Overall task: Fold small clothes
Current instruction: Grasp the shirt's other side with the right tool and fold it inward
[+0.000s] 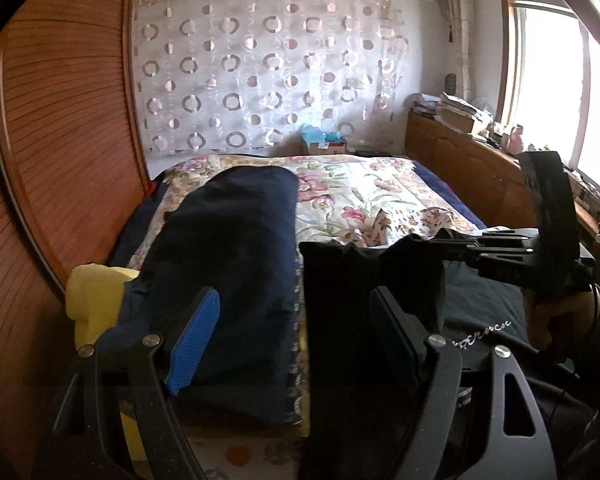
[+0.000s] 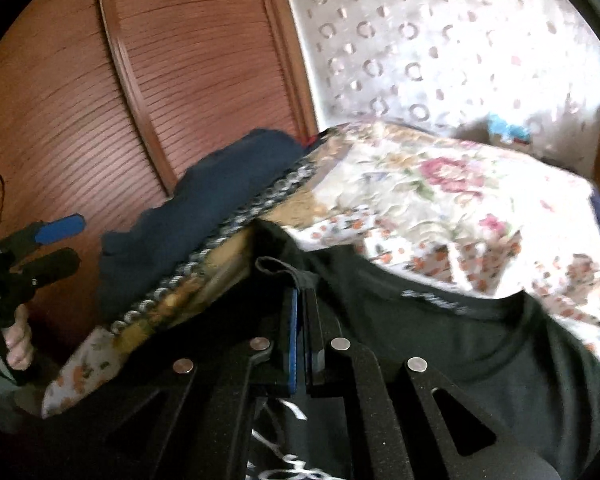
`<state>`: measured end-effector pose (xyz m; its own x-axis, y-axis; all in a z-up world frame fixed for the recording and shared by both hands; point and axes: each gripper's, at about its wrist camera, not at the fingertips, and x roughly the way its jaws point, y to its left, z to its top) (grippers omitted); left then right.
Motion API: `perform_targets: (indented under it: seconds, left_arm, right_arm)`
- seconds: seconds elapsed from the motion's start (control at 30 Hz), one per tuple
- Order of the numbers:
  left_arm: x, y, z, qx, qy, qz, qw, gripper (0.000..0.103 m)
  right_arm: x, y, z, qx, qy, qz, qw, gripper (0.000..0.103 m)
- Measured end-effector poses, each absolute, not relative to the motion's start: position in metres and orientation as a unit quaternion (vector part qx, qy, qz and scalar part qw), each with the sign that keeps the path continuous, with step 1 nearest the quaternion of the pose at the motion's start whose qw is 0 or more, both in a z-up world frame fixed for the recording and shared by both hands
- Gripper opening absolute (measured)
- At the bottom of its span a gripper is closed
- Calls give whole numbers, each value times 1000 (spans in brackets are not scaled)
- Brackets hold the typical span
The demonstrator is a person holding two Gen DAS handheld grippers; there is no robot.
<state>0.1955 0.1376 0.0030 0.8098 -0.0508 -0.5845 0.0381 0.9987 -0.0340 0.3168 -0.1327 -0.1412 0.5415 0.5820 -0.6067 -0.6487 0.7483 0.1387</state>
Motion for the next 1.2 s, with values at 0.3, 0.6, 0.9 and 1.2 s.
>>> perform_targets:
  seconds: [0.3,0.6,0.9,1.2]
  left_arm:
    - [212,113,0,6,312,-49,949,78]
    - [228,83,-12,14,328,-73,942,78]
    - [234,55,-48,16,367,-99,925,78]
    - [238,41,-80,26,407,-107,907,78]
  right_arm:
    - [316,-165,-163,-57,356,266,894,32]
    - [282,-249,-160,-25,366,181,913,57]
    - [213,-322,-149,-6,365,70,928,57]
    - [178,-342,-157,23,396,13,918,57]
